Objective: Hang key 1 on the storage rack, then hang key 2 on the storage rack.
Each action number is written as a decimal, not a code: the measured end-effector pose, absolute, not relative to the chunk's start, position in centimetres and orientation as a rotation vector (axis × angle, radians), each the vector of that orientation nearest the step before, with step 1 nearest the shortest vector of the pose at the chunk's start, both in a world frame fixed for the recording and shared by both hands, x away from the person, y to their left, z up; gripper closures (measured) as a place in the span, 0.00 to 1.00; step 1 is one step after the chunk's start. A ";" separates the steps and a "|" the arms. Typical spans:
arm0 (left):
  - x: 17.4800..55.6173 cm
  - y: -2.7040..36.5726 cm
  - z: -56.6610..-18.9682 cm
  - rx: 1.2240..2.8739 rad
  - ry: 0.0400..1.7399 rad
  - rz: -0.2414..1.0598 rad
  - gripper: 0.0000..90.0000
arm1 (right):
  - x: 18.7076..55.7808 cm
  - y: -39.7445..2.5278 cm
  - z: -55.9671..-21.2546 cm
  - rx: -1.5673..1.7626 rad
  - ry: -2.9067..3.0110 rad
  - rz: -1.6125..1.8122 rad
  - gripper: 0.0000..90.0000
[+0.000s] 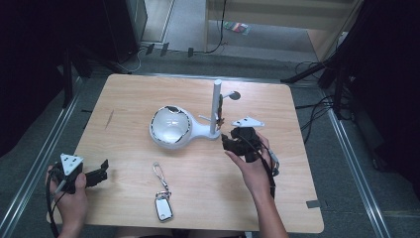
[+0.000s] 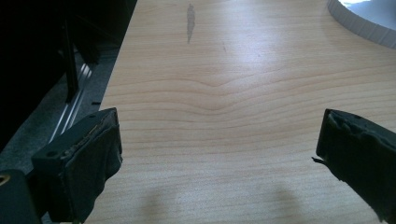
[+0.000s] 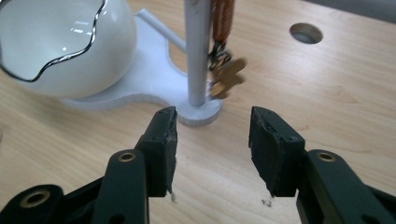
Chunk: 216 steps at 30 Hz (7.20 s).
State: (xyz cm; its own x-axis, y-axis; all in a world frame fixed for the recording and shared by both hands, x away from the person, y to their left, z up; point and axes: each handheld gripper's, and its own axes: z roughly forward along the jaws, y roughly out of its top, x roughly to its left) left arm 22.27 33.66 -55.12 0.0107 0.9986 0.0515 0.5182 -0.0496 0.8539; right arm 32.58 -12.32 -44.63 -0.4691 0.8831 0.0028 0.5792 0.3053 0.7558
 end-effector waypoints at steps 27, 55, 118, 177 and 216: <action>22.3 33.7 -55.1 1.641 1.575 0.930 0.00 | 31.6 -11.5 -45.0 1.442 2.272 0.899 0.53; 22.4 33.7 -55.1 1.647 1.579 0.925 0.00 | 30.8 -7.5 -47.0 1.417 2.435 0.750 0.57; 20.9 34.2 -55.1 1.500 1.496 0.981 0.00 | 27.3 5.3 -50.4 1.215 2.897 0.523 0.70; 21.0 34.2 -55.0 1.514 1.504 0.966 0.00 | 24.7 1.0 -46.1 0.970 2.229 1.292 0.93; 21.1 34.2 -55.1 1.518 1.504 0.960 0.00 | 26.4 -5.5 -42.3 1.087 1.934 1.339 0.93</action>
State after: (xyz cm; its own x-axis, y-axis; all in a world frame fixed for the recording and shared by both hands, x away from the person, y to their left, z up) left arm 21.14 34.20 -55.06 0.0149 0.9998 -0.0095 0.4126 0.0025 0.9109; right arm 26.38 -5.49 -42.28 -0.5264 0.8502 0.0108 0.3095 0.1798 0.9338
